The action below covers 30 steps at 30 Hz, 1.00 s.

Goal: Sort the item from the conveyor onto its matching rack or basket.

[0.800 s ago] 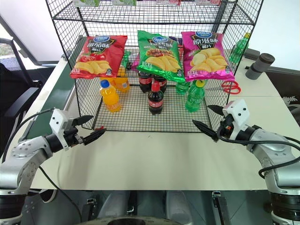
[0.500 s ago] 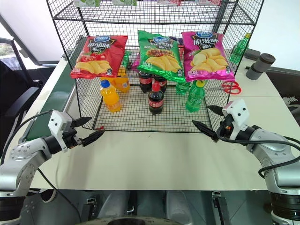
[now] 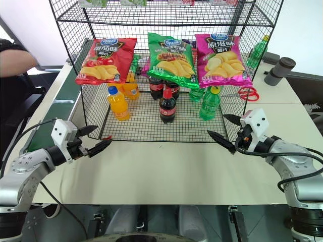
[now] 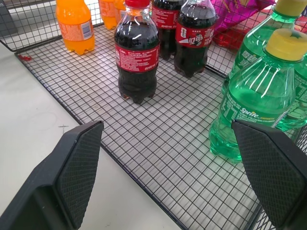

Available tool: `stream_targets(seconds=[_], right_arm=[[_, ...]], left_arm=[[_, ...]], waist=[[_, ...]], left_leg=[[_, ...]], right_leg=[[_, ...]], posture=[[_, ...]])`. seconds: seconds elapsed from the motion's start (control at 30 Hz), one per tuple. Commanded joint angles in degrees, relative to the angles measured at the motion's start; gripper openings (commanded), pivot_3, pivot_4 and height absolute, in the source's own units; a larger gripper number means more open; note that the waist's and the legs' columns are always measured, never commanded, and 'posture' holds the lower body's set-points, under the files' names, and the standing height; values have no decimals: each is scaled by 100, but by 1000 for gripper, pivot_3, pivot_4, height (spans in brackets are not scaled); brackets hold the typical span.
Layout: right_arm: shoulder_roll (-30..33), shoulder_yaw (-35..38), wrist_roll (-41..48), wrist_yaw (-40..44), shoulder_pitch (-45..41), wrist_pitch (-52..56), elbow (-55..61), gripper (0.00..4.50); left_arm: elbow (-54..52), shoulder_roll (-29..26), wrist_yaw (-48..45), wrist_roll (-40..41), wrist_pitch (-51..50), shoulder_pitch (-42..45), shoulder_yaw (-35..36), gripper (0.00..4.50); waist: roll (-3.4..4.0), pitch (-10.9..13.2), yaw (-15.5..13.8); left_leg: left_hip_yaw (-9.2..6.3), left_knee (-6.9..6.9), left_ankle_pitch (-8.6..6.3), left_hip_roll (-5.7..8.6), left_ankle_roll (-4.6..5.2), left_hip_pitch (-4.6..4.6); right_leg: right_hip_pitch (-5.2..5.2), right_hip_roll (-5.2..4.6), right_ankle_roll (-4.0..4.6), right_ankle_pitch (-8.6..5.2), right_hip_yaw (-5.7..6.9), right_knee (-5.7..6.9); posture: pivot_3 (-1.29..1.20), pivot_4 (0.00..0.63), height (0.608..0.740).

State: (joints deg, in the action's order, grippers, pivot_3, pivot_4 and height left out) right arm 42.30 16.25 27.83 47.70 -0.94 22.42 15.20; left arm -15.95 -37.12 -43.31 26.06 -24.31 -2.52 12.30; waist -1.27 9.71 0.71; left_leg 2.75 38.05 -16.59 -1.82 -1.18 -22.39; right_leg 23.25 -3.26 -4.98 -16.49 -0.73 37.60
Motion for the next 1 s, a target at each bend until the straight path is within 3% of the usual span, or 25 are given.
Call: stream_targets(seconds=[0.03,1.0], right_arm=[[-24,76,9,36,-10,-159,25,4443],[-302,-176,-328,-79,-310,-641,-470,4443]], left_arm=[[-182,2,29,23,115,-32,138,4500],[-268,204,231,164,154,-98,275,4500]], waist=[[0,0,-2],[0,0,3]], left_leg=[[0,0,0,0,0,0],[0,2,0,0,0,1]], right_leg=[[0,0,0,0,0,0],[-1,1,0,0,0,1]], posture=[[0,150,740],[0,150,740]])
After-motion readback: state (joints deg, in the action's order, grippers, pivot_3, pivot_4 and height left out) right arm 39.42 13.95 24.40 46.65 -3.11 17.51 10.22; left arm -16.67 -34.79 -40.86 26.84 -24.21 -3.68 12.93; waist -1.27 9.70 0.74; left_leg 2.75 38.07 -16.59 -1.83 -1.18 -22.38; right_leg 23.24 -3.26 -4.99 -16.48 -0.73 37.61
